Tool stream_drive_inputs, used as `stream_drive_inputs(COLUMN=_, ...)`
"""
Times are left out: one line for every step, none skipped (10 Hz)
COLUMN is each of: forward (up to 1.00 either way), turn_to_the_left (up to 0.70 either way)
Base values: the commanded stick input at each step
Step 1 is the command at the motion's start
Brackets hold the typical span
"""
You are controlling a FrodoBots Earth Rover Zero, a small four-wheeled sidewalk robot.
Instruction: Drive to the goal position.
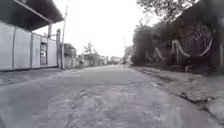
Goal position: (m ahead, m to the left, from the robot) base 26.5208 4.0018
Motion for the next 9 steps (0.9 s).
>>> stream_drive_inputs(forward=1.0, turn_to_the_left=0.05)
stream_drive_inputs(forward=1.0, turn_to_the_left=0.05)
stream_drive_inputs(forward=1.0, turn_to_the_left=0.05)
stream_drive_inputs(forward=1.0, turn_to_the_left=0.05)
stream_drive_inputs(forward=1.0, turn_to_the_left=0.05)
stream_drive_inputs(forward=1.0, turn_to_the_left=0.05)
stream_drive_inputs(forward=1.0, turn_to_the_left=0.05)
stream_drive_inputs(forward=1.0, turn_to_the_left=0.04)
stream_drive_inputs(forward=1.0, turn_to_the_left=-0.06)
